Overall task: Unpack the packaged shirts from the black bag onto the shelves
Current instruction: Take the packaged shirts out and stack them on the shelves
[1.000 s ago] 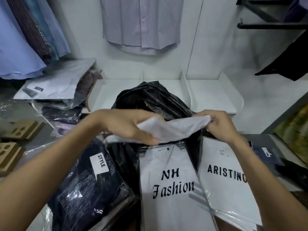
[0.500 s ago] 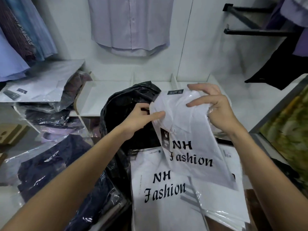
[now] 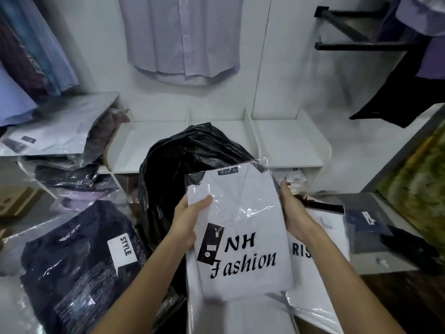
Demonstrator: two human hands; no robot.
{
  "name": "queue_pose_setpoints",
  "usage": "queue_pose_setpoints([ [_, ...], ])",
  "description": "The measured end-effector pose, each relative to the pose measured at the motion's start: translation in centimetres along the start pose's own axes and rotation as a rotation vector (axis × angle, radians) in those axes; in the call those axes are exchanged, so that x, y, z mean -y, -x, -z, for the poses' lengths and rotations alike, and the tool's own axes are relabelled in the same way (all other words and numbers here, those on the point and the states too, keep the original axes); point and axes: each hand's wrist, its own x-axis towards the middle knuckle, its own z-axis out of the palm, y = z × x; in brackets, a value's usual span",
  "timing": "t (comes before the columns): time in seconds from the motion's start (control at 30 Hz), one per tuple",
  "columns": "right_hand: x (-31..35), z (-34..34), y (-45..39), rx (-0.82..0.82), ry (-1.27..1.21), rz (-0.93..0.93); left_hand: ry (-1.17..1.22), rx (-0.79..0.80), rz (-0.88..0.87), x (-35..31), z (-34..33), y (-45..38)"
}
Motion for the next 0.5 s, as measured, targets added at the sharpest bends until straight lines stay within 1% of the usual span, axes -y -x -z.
queue_pose_setpoints([
  [0.03,-1.4,0.1,-0.3,0.017,0.029,-0.043,-0.019,-0.064,0.009,0.8,0.3,0.1],
  [0.1,-3.9,-0.2,-0.1,0.057,0.242,-0.055,-0.104,-0.190,0.027,2.6,0.9,0.1],
  [0.17,-6.4,-0.8,0.4,0.041,0.385,-0.068,-0.216,-0.262,0.024,4.1,1.4,0.2],
  [0.27,-9.5,-1.4,0.9,-0.040,0.401,-0.061,-0.396,-0.257,0.003,6.2,2.4,0.9],
  [0.33,-11.0,-1.7,1.3,-0.097,0.463,-0.034,-0.582,-0.239,-0.018,7.7,2.8,1.5],
  [0.43,-12.7,-2.3,1.7,-0.130,0.523,0.019,-0.873,-0.248,-0.144,10.1,2.9,1.9],
  [0.5,-13.2,-2.4,1.4,-0.151,0.608,0.067,-1.010,-0.249,-0.174,11.1,2.3,2.0],
])
